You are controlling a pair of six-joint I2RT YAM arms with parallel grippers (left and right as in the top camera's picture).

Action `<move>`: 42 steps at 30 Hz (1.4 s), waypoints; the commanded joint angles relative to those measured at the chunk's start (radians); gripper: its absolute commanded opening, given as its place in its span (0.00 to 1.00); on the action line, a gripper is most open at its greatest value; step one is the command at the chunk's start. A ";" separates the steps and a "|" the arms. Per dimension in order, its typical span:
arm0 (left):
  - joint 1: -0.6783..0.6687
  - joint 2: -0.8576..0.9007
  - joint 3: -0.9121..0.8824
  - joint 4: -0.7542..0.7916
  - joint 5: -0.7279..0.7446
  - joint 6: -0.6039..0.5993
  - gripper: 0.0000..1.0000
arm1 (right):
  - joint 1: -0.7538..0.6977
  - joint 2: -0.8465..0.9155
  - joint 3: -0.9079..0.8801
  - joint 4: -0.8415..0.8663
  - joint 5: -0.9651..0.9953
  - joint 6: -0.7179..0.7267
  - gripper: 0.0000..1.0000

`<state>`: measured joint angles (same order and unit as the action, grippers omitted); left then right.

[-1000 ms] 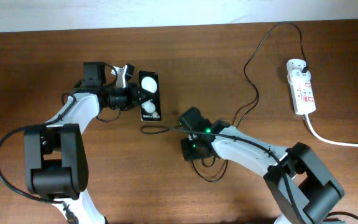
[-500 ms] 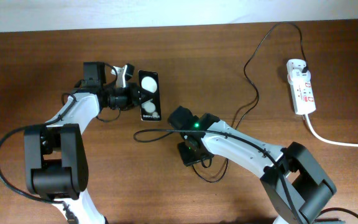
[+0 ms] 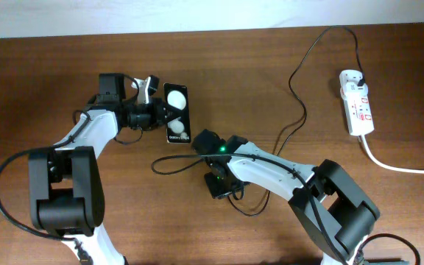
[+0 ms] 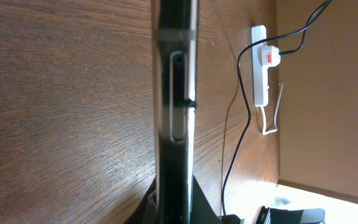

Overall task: Plug charger to phone and switch on socket
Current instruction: 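Lift the cable plug with the right gripper, tip pointing up, then move the plug to the phone's bottom port with the right gripper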

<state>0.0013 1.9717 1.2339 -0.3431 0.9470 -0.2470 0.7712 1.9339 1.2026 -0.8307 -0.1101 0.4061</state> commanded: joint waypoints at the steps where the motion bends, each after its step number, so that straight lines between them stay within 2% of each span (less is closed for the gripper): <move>1: 0.003 -0.003 -0.001 0.006 0.041 0.008 0.00 | 0.001 0.061 -0.019 0.010 -0.011 -0.006 0.25; 6: 0.003 -0.003 -0.001 0.006 0.041 0.008 0.00 | 0.001 0.061 -0.019 0.004 -0.014 -0.006 0.25; 8: 0.003 -0.003 -0.001 0.006 0.041 0.008 0.00 | 0.001 0.061 -0.019 0.003 -0.014 -0.006 0.32; 19: 0.003 -0.003 -0.001 0.006 0.041 0.008 0.00 | 0.000 0.061 -0.019 0.015 -0.010 -0.010 0.31; 21: 0.003 -0.003 -0.001 0.006 0.041 0.008 0.00 | 0.000 0.061 -0.019 0.015 0.002 -0.008 0.23; 22: 0.003 -0.003 -0.001 0.006 0.041 0.008 0.00 | 0.000 0.061 -0.019 0.015 0.010 -0.006 0.22; 30: 0.003 -0.003 -0.001 0.006 0.041 0.008 0.00 | 0.000 0.061 -0.019 0.023 0.014 -0.005 0.21; 34: 0.003 -0.003 -0.001 0.006 0.042 0.009 0.00 | 0.000 0.060 -0.018 0.016 0.012 -0.006 0.04; 35: 0.004 -0.003 -0.001 0.006 0.045 0.009 0.00 | -0.006 0.057 -0.002 -0.013 0.003 -0.006 0.04; 38: 0.030 -0.003 -0.003 -0.006 0.085 0.035 0.00 | -0.069 -0.004 0.073 -0.105 -0.150 -0.046 0.04; 40: 0.056 -0.003 -0.003 -0.005 0.152 0.061 0.00 | -0.095 -0.067 0.072 -0.068 -0.323 -0.169 0.04; 42: 0.077 -0.003 -0.006 0.002 0.193 0.070 0.00 | -0.099 -0.107 0.072 0.008 -0.445 -0.217 0.04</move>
<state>0.0418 1.9717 1.2339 -0.3508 1.0145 -0.2234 0.6804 1.9202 1.2461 -0.8894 -0.3191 0.3061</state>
